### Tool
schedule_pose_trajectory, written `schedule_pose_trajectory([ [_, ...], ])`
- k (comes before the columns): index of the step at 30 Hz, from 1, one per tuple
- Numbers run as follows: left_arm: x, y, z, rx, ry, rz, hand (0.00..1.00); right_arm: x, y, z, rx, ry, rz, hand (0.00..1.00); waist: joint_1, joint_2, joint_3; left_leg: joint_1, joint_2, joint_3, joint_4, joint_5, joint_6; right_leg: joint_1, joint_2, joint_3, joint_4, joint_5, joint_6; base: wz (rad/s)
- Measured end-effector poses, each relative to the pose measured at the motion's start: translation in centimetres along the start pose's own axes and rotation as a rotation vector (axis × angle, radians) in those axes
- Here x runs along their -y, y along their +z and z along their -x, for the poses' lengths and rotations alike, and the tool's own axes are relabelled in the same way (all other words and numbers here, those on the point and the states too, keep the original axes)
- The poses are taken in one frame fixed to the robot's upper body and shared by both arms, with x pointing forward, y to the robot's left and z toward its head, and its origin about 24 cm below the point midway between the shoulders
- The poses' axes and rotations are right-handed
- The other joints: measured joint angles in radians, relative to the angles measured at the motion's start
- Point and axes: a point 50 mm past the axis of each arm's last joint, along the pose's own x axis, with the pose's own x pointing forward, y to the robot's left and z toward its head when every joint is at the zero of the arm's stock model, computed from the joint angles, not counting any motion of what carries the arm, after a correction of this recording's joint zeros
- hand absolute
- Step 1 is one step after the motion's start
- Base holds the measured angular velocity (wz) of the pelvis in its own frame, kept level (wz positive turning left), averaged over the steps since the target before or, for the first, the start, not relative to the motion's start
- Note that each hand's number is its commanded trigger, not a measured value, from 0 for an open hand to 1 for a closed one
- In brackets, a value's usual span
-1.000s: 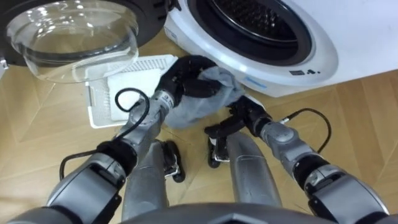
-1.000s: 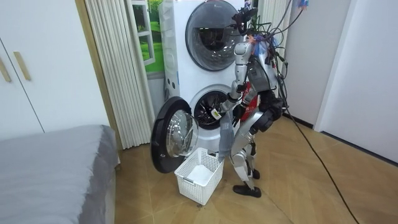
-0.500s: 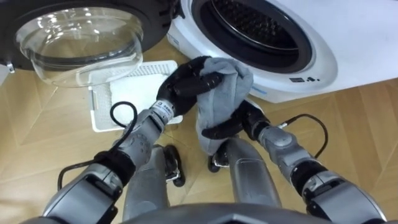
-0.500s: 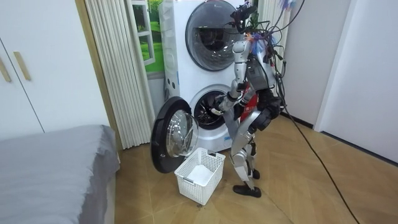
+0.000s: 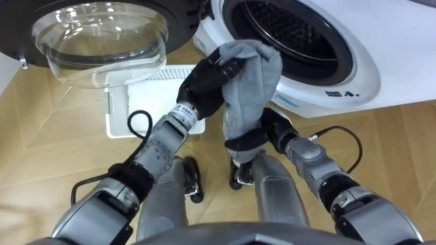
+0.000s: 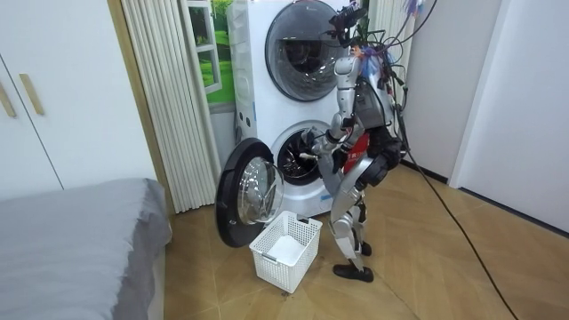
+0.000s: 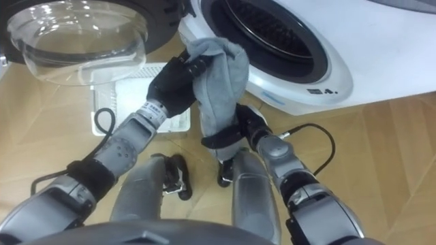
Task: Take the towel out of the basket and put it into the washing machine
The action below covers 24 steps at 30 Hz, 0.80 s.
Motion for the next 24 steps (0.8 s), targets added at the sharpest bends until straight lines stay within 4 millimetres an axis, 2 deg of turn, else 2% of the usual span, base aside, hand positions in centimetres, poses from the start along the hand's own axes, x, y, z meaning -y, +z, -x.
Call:
schedule_pose_trajectory([
  [8, 0.0, 0.1, 0.0, 0.017, 0.006, 0.061, 1.00, -0.1, -0.1, -0.1, -0.024, -0.015, -0.010, 1.00, -0.003, 0.000, -0.0008, 0.003, -0.002, 0.000, -0.020, 0.012, -0.010, -0.001, 0.002, -0.001, -0.010, 0.003, -0.006, 0.00],
  [9, 0.0, 0.1, 0.0, 0.016, 0.006, 0.061, 0.78, -0.1, -0.2, -0.1, -0.026, -0.016, -0.013, 1.00, -0.004, 0.000, -0.0006, 0.003, -0.002, 0.000, -0.022, 0.013, -0.011, -0.001, 0.002, -0.001, -0.011, 0.003, -0.007, 0.00],
  [10, 0.0, 0.1, 0.0, 0.017, 0.006, 0.062, 0.00, -0.1, -0.2, -0.1, -0.027, -0.020, -0.013, 1.00, -0.005, 0.000, -0.0005, 0.003, -0.002, 0.000, -0.022, 0.013, -0.011, -0.001, 0.003, -0.001, -0.013, 0.003, -0.008, 0.00],
  [21, -1.1, 0.9, 0.7, 0.057, 0.054, 0.078, 0.00, 0.1, -0.9, 0.0, -0.078, -0.053, -0.019, 1.00, 0.008, -0.002, 0.0021, 0.018, 0.001, -0.001, -0.045, 0.015, -0.012, 0.019, 0.008, -0.008, -0.042, 0.006, -0.008, 0.00],
  [23, -1.7, 1.1, 1.2, 0.046, 0.089, 0.018, 0.00, 0.5, -1.2, 0.2, -0.089, -0.068, -0.031, 1.00, 0.028, 0.000, 0.0029, 0.018, 0.002, -0.001, -0.045, 0.015, -0.012, 0.019, 0.009, -0.015, -0.043, 0.006, -0.008, 0.00],
  [24, -2.2, 1.1, 1.4, 0.028, 0.127, -0.025, 0.00, 1.1, -1.5, 0.4, -0.099, -0.085, -0.039, 1.00, 0.044, 0.004, 0.0058, 0.018, 0.002, -0.001, -0.046, 0.015, -0.012, 0.019, 0.004, -0.023, -0.041, 0.006, -0.009, 0.00],
])
